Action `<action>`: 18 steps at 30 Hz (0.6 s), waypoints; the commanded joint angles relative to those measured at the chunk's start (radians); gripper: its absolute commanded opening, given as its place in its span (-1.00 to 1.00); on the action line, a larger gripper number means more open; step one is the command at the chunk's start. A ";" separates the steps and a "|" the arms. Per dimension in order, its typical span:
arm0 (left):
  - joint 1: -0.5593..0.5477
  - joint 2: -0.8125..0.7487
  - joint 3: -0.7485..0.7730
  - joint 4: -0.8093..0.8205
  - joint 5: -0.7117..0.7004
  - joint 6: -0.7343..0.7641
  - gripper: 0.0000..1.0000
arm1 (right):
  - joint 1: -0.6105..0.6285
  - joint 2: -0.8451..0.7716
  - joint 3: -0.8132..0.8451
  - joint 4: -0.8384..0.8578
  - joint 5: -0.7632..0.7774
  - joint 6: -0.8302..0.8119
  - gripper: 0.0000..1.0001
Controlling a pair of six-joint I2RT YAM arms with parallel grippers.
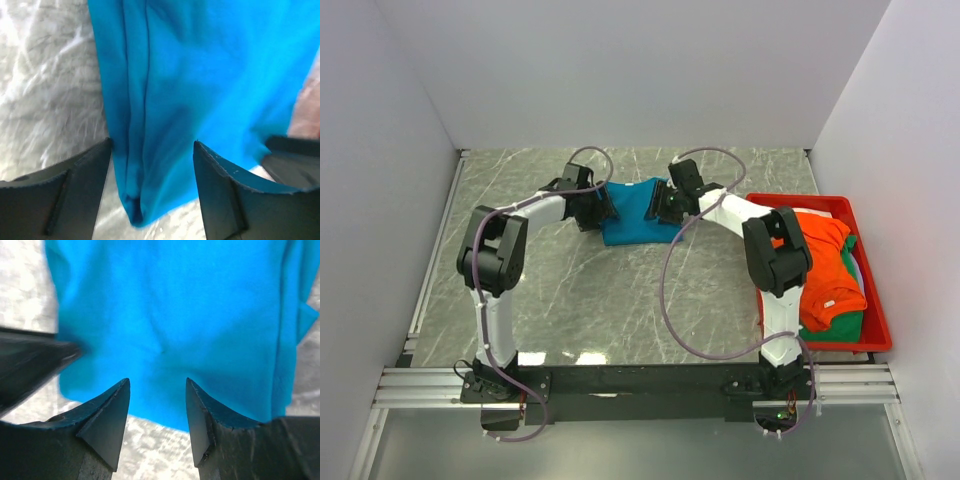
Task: Fold and stack the t-shirts
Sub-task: Neatly place the folded tshirt to the corner
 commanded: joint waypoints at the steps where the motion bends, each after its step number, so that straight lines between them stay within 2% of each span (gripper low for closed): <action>1: -0.025 0.055 0.084 -0.072 -0.058 0.050 0.43 | -0.017 -0.130 -0.019 0.016 0.010 0.021 0.11; 5: -0.035 0.104 0.142 -0.130 -0.132 0.064 0.30 | -0.016 -0.207 -0.073 0.034 0.010 0.032 0.11; 9: -0.040 0.143 0.205 -0.208 -0.242 0.086 0.07 | -0.013 -0.340 -0.175 0.074 0.012 0.052 0.11; 10: -0.040 0.152 0.238 -0.225 -0.264 0.096 -0.22 | -0.009 -0.365 -0.224 0.089 0.012 0.063 0.11; 15: -0.035 0.216 0.355 -0.363 -0.497 0.145 -0.93 | 0.033 -0.570 -0.386 0.099 0.058 0.068 0.11; 16: -0.032 0.229 0.405 -0.417 -0.588 0.165 -0.99 | 0.040 -0.603 -0.437 0.095 0.062 0.061 0.11; 18: -0.012 0.252 0.444 -0.451 -0.673 0.185 -0.99 | 0.061 -0.697 -0.494 0.092 0.084 0.063 0.11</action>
